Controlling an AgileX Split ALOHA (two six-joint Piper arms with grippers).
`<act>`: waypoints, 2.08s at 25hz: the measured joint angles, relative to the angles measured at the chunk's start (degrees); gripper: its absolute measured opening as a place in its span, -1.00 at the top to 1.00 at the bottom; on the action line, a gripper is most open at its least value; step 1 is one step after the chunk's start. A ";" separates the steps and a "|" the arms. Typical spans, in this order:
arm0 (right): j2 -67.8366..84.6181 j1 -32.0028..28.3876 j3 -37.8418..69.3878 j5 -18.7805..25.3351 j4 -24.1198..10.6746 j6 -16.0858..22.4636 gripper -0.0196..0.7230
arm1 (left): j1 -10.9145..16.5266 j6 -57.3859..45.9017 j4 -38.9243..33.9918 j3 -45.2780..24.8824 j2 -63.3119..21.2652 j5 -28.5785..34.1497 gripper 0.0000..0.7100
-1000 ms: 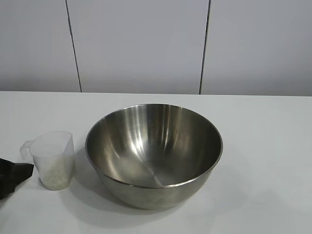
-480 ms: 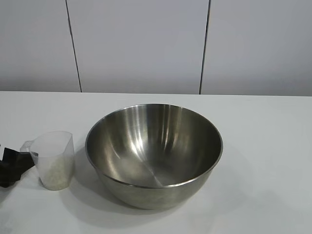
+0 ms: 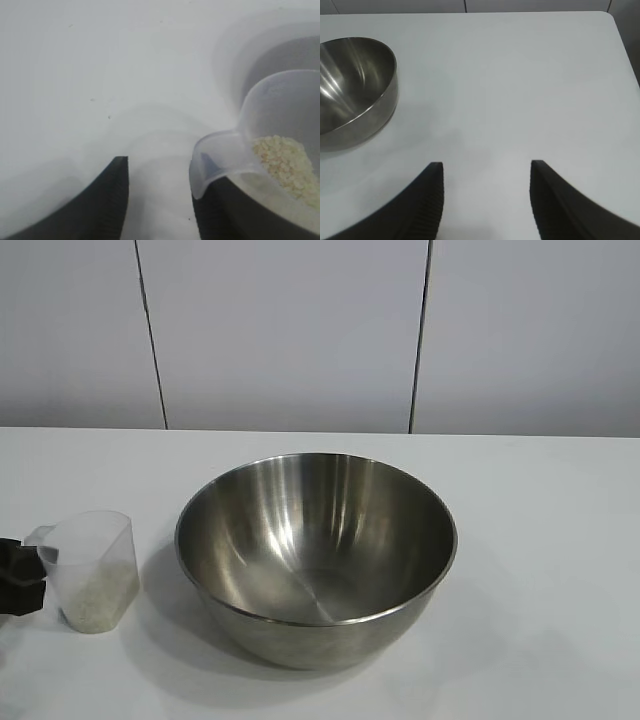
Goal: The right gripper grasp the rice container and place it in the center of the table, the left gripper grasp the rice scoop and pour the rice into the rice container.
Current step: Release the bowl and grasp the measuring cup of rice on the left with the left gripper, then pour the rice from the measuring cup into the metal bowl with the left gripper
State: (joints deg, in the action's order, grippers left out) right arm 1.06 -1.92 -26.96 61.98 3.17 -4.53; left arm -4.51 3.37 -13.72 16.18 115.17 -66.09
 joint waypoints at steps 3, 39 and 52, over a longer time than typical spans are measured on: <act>0.00 0.00 0.00 0.00 0.00 0.00 -0.01 | 0.00 0.00 0.00 0.00 -0.47 0.11 0.30; 0.00 0.00 0.00 -0.01 0.00 0.00 -0.01 | -36.10 77.70 28.74 19.14 -33.31 30.56 0.97; 0.00 0.00 0.00 -0.01 0.00 0.00 -0.01 | -48.00 125.84 41.11 21.53 -17.91 9.53 0.97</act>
State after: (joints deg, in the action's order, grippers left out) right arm 1.06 -1.92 -26.96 61.98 3.17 -4.53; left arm -52.51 129.21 27.39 37.70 97.26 -56.56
